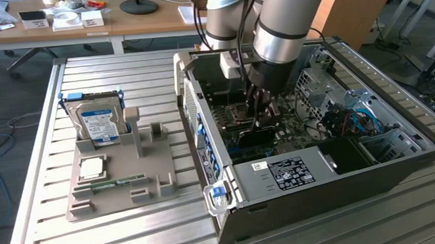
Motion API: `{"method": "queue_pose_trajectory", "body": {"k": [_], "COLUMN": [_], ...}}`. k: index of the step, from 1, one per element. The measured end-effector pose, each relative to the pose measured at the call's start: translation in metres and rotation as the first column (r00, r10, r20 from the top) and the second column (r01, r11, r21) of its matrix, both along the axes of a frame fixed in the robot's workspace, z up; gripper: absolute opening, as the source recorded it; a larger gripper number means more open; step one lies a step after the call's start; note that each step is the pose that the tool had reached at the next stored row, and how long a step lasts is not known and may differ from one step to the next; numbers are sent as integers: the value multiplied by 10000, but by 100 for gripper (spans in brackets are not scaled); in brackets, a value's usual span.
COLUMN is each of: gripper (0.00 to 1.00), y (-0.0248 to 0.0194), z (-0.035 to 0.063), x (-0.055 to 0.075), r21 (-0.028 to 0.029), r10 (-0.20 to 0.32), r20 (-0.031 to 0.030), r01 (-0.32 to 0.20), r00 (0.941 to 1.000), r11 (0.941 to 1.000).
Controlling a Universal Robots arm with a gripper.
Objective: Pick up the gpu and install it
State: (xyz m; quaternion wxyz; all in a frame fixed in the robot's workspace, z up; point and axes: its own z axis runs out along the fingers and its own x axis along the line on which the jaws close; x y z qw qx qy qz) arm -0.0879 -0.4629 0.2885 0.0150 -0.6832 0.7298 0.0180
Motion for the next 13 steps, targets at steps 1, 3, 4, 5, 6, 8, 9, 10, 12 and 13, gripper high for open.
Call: {"method": "queue_pose_trajectory", "body": {"k": [1,3,4,5,6,8,9,10,12,13], "gripper": [46,46,46,46,46,46,46,46,46,46], "y": [2,6,8,9,9,9,9,9,13,14], "z": [28,79,95,102,102,102,102,103,122,138], "x": [0,0,0,0,0,0,0,0,-1,0], "r21": [-2,-3,-6,-13,-17,-17,-18,-19,-40,-47], "r10": [0,1,1,0,0,0,0,0,-2,-1], "r20": [2,6,7,8,9,9,9,8,6,6], "r01": [0,-1,-1,0,0,0,0,0,2,1], "r00": [10000,10000,10000,10000,10000,10000,10000,10000,10000,10000], "r11": [10000,10000,10000,10000,10000,10000,10000,10000,10000,10000]}}
